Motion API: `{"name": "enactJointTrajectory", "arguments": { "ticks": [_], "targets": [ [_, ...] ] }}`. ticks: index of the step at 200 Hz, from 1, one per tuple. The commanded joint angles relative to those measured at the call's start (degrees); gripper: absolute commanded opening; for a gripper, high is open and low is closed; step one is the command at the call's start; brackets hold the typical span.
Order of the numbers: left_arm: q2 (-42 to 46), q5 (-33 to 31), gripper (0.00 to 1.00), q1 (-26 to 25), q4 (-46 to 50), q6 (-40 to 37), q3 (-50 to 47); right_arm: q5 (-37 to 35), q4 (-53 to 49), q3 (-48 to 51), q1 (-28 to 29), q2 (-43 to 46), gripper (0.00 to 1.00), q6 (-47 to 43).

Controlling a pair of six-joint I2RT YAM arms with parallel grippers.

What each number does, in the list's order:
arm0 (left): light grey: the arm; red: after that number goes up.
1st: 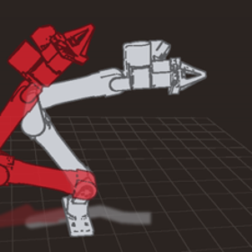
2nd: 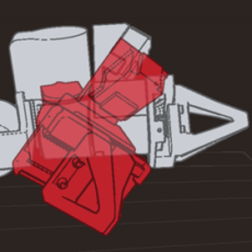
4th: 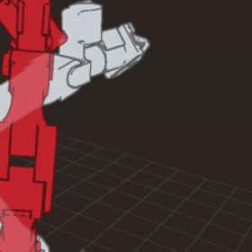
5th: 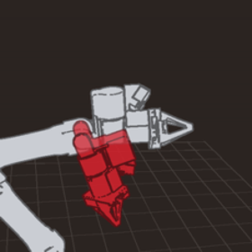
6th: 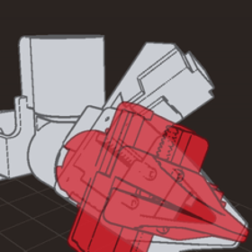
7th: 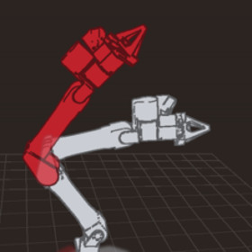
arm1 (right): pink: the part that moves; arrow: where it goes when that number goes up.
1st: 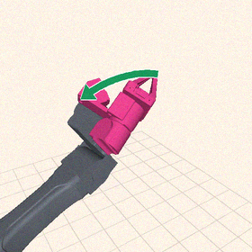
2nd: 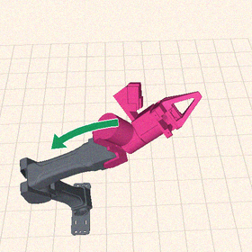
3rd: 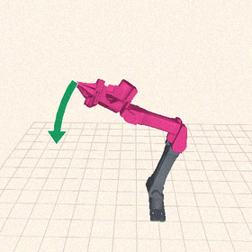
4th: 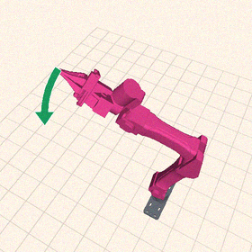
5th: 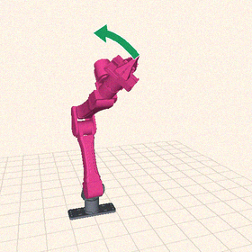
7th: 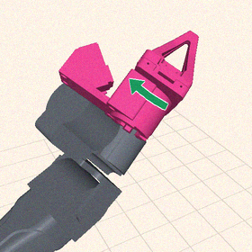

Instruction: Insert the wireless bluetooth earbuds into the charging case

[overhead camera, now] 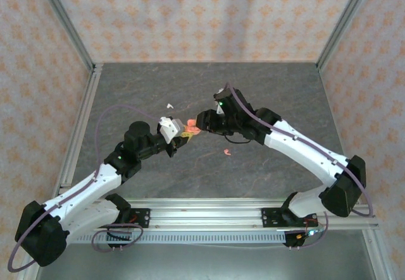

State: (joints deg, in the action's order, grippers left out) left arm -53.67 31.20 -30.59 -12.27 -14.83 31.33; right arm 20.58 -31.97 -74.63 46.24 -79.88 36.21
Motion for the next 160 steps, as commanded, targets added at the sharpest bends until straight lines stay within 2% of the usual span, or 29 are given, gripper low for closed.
{"name": "enactJointTrajectory", "arguments": {
  "ticks": [1,88,108,134,160],
  "targets": [
    [0.42,0.18,0.00,0.62,-2.52,1.11,1.67,0.52,0.84,0.48,0.61,-0.85,0.46,-0.75],
    [0.23,0.18,0.00,0.62,-2.77,1.12,1.71,2.10,1.03,-0.40,1.40,-3.50,0.45,-1.03],
    [0.12,0.25,0.00,0.62,-2.84,1.09,1.71,2.11,1.03,-0.56,1.40,-3.79,0.39,-1.25],
    [-0.03,0.35,0.00,0.62,-2.92,1.12,1.63,2.40,1.03,-1.11,1.40,-3.94,0.28,-1.97],
    [-0.18,0.35,0.00,0.62,-2.93,0.93,1.54,2.87,1.20,-1.96,1.40,-3.62,0.22,-2.60]
  ]
}}
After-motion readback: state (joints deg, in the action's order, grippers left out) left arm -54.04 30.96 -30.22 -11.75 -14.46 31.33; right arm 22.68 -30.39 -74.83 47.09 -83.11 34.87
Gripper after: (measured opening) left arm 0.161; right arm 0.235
